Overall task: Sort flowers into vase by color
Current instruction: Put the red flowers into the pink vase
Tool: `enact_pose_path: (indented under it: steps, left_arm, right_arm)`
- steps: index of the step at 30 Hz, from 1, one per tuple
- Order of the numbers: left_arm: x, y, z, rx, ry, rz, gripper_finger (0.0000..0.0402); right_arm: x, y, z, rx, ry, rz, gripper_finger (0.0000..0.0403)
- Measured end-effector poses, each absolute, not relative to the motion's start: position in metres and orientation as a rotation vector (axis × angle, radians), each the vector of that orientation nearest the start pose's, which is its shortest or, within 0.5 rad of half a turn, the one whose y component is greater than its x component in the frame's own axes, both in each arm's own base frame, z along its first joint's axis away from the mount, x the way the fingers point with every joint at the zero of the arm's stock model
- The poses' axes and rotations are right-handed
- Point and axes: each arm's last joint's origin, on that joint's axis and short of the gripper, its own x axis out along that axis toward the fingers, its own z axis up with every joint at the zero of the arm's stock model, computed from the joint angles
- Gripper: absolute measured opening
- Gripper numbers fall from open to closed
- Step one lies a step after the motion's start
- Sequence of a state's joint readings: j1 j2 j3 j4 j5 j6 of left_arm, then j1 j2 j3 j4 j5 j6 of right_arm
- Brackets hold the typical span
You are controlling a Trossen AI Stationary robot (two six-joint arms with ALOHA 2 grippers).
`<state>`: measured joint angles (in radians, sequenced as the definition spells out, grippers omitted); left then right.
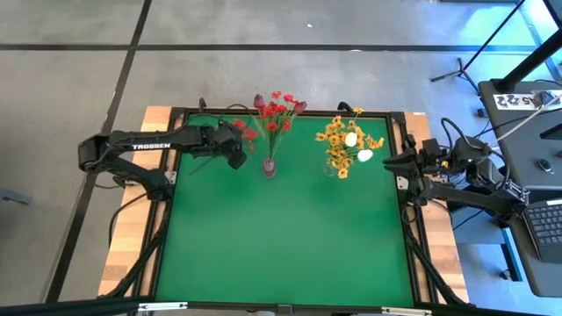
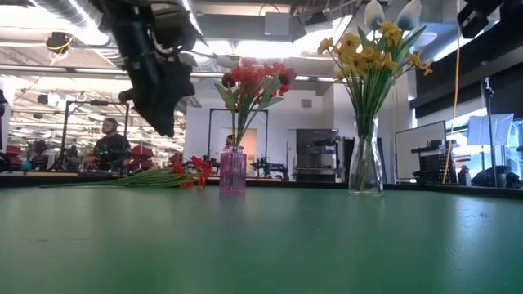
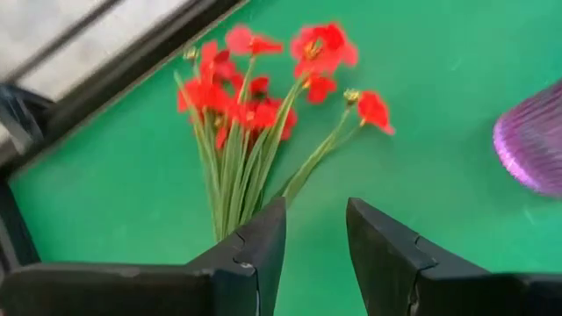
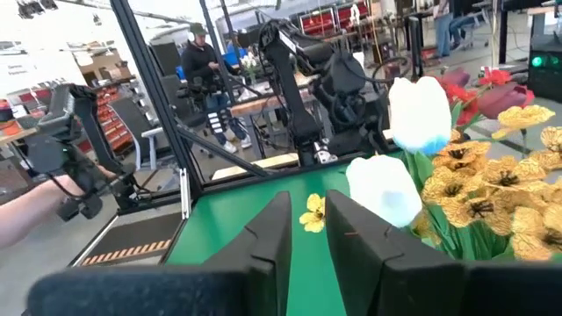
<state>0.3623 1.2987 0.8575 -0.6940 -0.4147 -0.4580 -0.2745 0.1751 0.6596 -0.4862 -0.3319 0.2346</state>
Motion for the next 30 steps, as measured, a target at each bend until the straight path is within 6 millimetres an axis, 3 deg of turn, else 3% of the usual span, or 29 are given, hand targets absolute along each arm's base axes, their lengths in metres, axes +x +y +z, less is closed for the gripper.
enact_pose_path:
  steps: [11, 20, 26, 30]
  left_arm:
    - [0.178, 0.088, 0.221, -0.505, 0.855, 0.917, 0.0117]
    - [0.164, 0.087, 0.200, -0.583, 0.944, 0.910, 0.0117]
    - [0.159, 0.088, 0.191, -0.597, 0.971, 0.935, 0.0117]
    - [0.159, 0.088, 0.191, -0.597, 0.970, 0.936, 0.0117]
  right_arm:
    - [0.061, -0.009, 0.292, 0.195, 0.044, -0.001, 0.0072]
    - [0.062, -0.010, 0.289, 0.169, 0.047, -0.031, 0.0072]
    - [0.059, -0.017, 0.281, 0.089, 0.122, -0.298, 0.0072]
    - [0.054, -0.020, 0.285, 0.049, 0.068, -0.430, 0.0072]
